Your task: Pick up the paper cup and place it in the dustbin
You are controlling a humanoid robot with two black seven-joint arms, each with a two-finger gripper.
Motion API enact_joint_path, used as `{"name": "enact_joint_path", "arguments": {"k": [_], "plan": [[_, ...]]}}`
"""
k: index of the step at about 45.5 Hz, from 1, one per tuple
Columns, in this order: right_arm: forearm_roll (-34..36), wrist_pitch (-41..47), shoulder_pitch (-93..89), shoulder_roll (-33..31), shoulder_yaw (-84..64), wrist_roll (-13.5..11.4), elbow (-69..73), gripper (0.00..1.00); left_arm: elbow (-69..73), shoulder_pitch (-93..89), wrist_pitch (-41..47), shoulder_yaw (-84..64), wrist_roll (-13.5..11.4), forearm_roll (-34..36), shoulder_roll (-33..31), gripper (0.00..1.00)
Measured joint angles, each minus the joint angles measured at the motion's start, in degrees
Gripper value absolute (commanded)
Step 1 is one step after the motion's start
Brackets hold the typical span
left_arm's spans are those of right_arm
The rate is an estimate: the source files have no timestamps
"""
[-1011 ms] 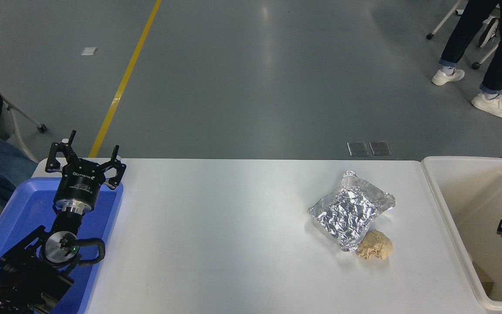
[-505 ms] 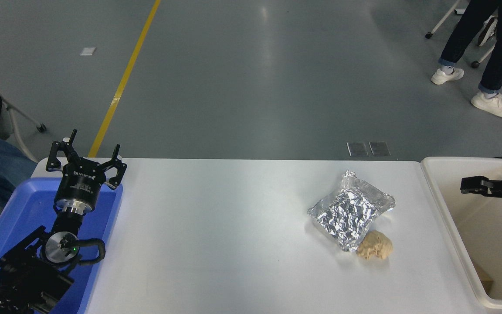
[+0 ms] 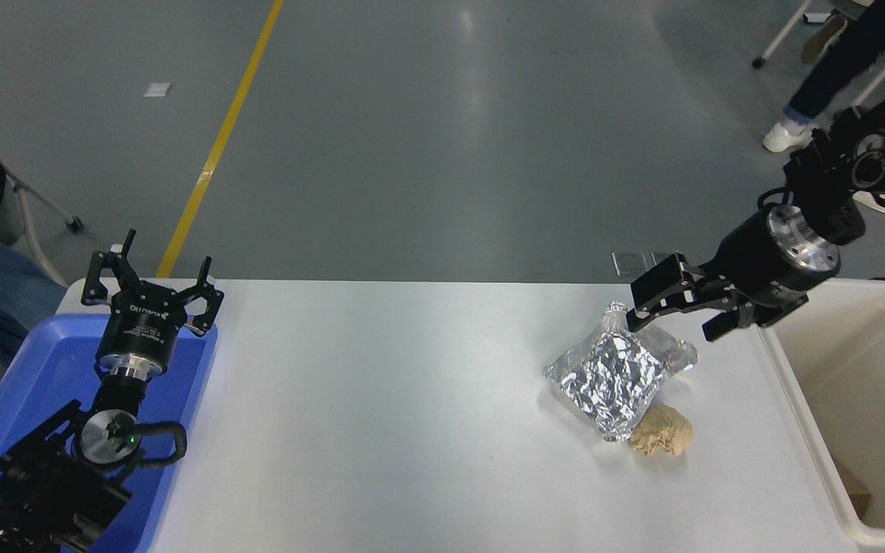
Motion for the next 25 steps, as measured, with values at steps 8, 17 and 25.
{"name": "enact_joint_path", "arguments": {"k": [8,17,25], "plan": [[2.83,0.94,3.46,4.18,0.34,-0.02,1.35,1.00,0.00,0.01,0.05,-0.01,-0.03,0.01,0.00,1.00],[4.26,1.41,7.55,3.79,-0.28,-0.07,4.31,1.00,0.00,0.02,0.09,-0.03,-0.04,-0.03,0.00,1.00],[4.73,1.57,10.57,1.52,-1.57,-0.10,6.63,1.00,-0.01,0.02,0.09,-0.03,-0.04,-0.04,0.00,1.00]]}}
